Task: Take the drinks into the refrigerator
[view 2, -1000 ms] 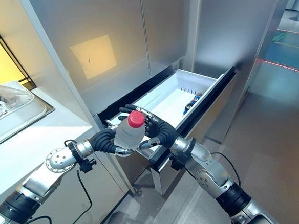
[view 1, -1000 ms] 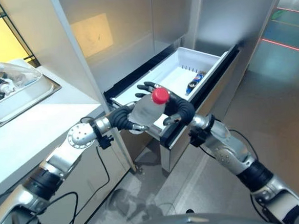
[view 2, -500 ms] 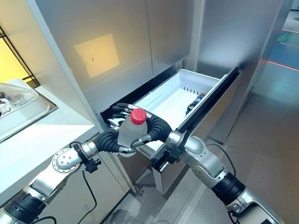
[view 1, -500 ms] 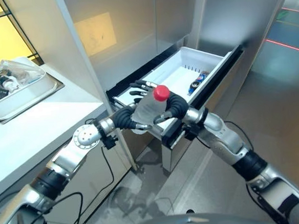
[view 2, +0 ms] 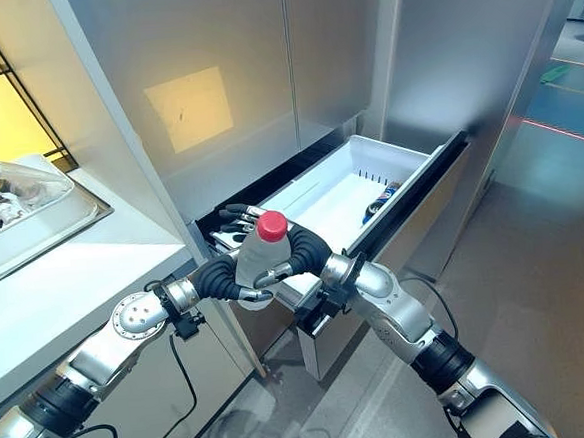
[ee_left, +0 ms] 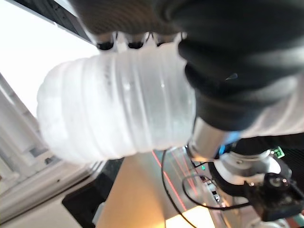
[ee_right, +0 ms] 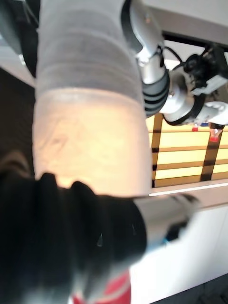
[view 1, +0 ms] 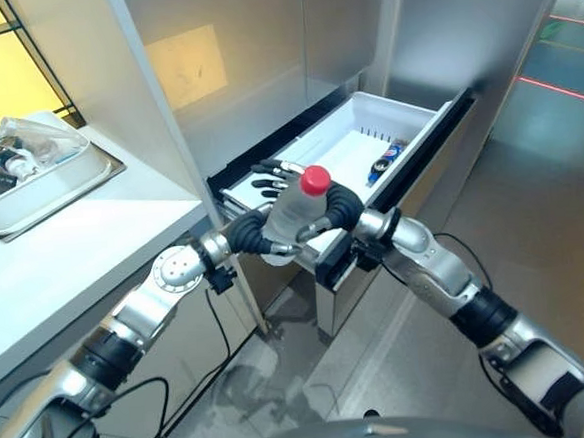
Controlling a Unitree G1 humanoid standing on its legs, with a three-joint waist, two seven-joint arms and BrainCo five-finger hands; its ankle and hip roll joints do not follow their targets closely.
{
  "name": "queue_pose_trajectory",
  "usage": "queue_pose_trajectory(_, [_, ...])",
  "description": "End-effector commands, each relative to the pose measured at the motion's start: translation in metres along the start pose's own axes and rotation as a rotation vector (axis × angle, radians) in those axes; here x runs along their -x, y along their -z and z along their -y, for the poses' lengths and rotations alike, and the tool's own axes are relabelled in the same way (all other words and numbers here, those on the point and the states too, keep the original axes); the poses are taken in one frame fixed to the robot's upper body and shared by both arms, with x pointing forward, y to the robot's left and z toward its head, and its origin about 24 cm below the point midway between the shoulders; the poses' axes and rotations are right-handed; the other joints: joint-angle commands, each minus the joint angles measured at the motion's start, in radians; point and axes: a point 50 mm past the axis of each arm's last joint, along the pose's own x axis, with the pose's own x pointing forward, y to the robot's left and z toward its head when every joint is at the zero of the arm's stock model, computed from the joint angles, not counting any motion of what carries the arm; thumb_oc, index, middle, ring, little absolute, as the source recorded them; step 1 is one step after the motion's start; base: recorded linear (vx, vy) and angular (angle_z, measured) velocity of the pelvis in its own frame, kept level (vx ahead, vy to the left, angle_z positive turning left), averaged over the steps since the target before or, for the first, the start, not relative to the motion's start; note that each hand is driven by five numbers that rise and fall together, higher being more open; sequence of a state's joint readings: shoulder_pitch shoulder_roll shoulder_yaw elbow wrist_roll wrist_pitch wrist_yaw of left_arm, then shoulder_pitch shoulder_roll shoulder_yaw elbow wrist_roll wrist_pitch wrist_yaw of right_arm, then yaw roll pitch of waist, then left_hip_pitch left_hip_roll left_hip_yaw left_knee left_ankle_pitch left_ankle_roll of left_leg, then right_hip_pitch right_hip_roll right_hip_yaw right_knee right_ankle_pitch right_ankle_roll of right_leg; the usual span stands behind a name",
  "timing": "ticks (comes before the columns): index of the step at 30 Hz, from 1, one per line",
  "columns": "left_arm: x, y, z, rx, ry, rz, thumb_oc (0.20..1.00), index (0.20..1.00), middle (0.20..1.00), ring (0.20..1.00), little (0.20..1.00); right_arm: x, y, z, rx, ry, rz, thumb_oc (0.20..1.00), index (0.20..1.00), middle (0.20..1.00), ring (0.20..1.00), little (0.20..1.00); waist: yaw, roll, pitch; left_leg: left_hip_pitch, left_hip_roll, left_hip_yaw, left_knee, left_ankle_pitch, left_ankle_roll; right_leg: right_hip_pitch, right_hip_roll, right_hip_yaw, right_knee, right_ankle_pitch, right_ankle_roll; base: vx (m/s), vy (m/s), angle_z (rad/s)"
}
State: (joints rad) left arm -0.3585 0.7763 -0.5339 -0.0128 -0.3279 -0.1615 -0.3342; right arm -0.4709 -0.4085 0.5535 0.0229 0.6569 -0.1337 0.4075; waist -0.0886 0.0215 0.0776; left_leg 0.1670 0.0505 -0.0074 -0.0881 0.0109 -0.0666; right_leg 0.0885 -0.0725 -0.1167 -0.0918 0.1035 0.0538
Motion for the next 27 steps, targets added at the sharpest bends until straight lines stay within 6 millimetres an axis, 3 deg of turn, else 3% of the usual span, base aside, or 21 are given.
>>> queue_pose_trajectory(1, [-0.044, -0.116, -0.037, -0.193, -0.060, 0.487, 0.200, 0.200, 0.200, 0.200, 0.200, -0.039, 0.005, -0.043, 0.020, -0.258, -0.018, 0.200, 0.200, 0.200, 0.200, 0.200, 0.006, -0.033, 0.007, -0.010, -0.078, -0.040, 0.065, -0.095, 0.082, 0.063, 0.015, -0.012, 0.079, -0.161, 0.007, 0.00, 0.000, 0.00])
queue_pose_trajectory(11, [-0.042, -0.118, -0.040, -0.198, -0.075, 0.493, 0.200, 0.200, 0.200, 0.200, 0.200, -0.038, 0.010, -0.045, 0.013, -0.270, -0.042, 0.200, 0.200, 0.200, 0.200, 0.200, 0.007, -0.033, 0.008, -0.010, -0.079, -0.041, 0.063, -0.094, 0.083, 0.062, 0.015, -0.013, 0.080, -0.161, 0.007, 0.00, 0.000, 0.00])
queue_pose_trajectory(15, [-0.041, -0.118, -0.042, -0.204, -0.082, 0.486, 0.200, 0.200, 0.200, 0.200, 0.200, -0.037, 0.019, -0.053, -0.164, -0.293, -0.065, 0.200, 0.200, 0.200, 0.200, 0.200, 0.010, -0.034, 0.009, -0.012, -0.079, -0.042, 0.064, -0.092, 0.082, 0.061, 0.016, -0.015, 0.079, -0.161, 0.007, 0.00, 0.000, 0.00])
queue_pose_trajectory(16, [-0.041, -0.118, -0.044, -0.211, -0.086, 0.481, 0.200, 0.200, 0.200, 0.200, 0.200, -0.036, 0.028, -0.063, -0.312, -0.326, -0.097, 0.200, 0.200, 0.200, 0.200, 0.200, 0.011, -0.036, 0.009, -0.013, -0.078, -0.042, 0.064, -0.091, 0.081, 0.060, 0.016, -0.015, 0.079, -0.160, 0.006, 0.00, 0.000, 0.00])
queue_pose_trajectory(17, [-0.041, -0.118, -0.044, -0.211, -0.086, 0.481, 0.200, 0.200, 0.200, 0.200, 0.200, -0.036, 0.028, -0.063, -0.312, -0.326, -0.097, 0.200, 0.200, 0.200, 0.200, 0.200, 0.011, -0.036, 0.009, -0.013, -0.078, -0.042, 0.064, -0.091, 0.081, 0.060, 0.016, -0.015, 0.079, -0.160, 0.006, 0.00, 0.000, 0.00])
queue_pose_trajectory(21, [-0.043, -0.115, -0.045, -0.232, -0.072, 0.445, 0.200, 0.200, 0.200, 0.200, 0.200, -0.037, 0.032, -0.085, -0.595, -0.431, -0.153, 0.200, 0.200, 0.200, 0.200, 0.200, 0.019, -0.045, 0.012, -0.019, -0.076, -0.041, 0.065, -0.089, 0.079, 0.056, 0.016, -0.014, 0.077, -0.159, 0.002, 0.00, 0.000, 0.00])
queue_pose_trajectory(26, [-0.040, -0.109, -0.049, -0.239, -0.071, 0.408, 0.200, 0.200, 0.200, 0.200, 0.200, -0.037, 0.019, -0.085, -0.647, -0.455, -0.108, 0.200, 0.200, 0.200, 0.200, 0.200, 0.023, -0.048, 0.017, -0.013, -0.075, -0.041, 0.064, -0.095, 0.079, 0.061, 0.019, -0.012, 0.078, -0.164, 0.002, 0.00, 0.000, 0.00])
queue_pose_trajectory(27, [-0.038, -0.104, -0.050, -0.221, -0.069, 0.389, 0.416, 0.416, 0.416, 0.416, 0.416, -0.036, 0.016, -0.083, -0.645, -0.449, -0.089, 0.200, 0.200, 0.200, 0.200, 0.200, 0.024, -0.050, 0.019, -0.015, -0.075, -0.041, 0.065, -0.095, 0.079, 0.059, 0.019, -0.013, 0.079, -0.164, 0.002, 0.00, 0.000, 0.00])
